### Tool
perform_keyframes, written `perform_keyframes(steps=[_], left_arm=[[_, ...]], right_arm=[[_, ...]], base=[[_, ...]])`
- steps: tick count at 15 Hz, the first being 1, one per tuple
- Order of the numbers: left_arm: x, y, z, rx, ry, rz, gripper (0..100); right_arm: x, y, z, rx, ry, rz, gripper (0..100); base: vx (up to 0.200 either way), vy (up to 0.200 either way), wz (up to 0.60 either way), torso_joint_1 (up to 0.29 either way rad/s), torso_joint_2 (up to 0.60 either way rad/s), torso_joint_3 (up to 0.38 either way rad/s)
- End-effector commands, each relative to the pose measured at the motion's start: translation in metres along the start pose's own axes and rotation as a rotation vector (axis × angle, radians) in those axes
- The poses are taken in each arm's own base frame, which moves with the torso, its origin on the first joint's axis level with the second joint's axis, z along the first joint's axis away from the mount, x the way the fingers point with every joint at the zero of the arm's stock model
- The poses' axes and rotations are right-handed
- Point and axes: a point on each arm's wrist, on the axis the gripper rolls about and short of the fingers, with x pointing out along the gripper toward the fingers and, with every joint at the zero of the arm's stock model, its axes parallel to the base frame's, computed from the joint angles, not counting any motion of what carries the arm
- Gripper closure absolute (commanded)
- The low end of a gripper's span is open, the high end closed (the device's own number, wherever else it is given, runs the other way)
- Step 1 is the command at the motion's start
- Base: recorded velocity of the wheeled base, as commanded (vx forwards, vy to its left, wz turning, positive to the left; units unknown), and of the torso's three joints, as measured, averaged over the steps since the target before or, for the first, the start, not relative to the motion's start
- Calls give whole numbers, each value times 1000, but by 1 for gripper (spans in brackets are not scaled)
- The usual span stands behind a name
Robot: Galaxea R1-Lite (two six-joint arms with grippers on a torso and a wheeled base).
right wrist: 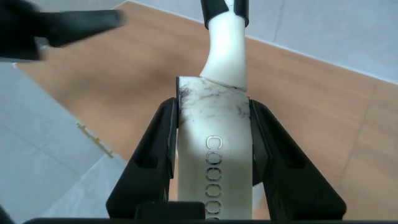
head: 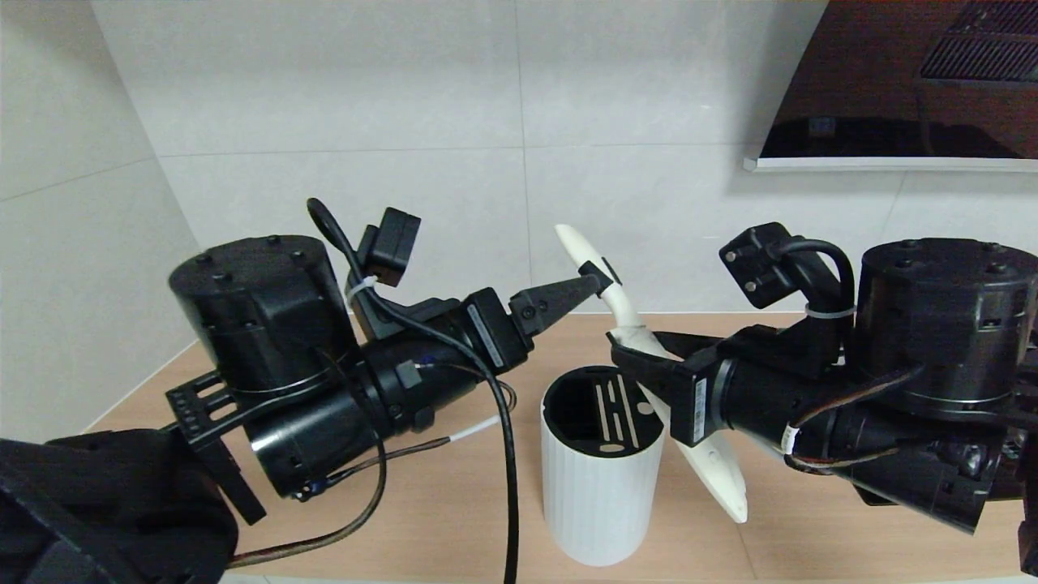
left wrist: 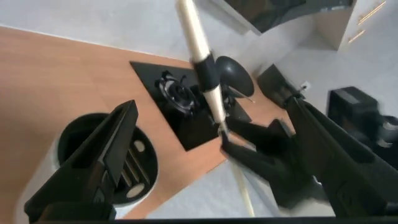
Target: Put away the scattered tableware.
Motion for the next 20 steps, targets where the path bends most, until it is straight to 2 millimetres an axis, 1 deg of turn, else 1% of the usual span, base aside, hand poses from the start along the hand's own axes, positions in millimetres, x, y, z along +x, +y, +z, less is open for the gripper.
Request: perform_keyframes(steps=[1, 4, 7, 12, 16, 17, 20], left_arm=[[10, 6, -9, -4, 24, 19, 0], [14, 5, -11, -2, 1, 12, 0], [16, 3, -9, 0, -23, 9, 0], [19, 8, -13, 1, -24, 28, 0], [20, 8, -13, 2, -30, 32, 0], [20, 8, -14, 2, -27, 32, 100], [20, 8, -14, 2, -25, 29, 100]], right_arm=[[3, 7, -3, 11, 14, 27, 100], [7, 17, -7, 30, 29, 58, 100], [8, 25, -13, 24, 51, 83, 100], [6, 25, -14, 23, 56, 85, 100], [5, 25, -14, 22, 58, 85, 100], [5, 25, -14, 22, 58, 85, 100], [5, 25, -14, 23, 53, 85, 100]], base=[[0, 0, 0, 0, 0, 0], [0, 0, 0, 0, 0, 0], [0, 0, 0, 0, 0, 0], [0, 0, 0, 0, 0, 0], [0, 0, 0, 0, 0, 0], [0, 0, 0, 0, 0, 0], [0, 0, 0, 0, 0, 0]])
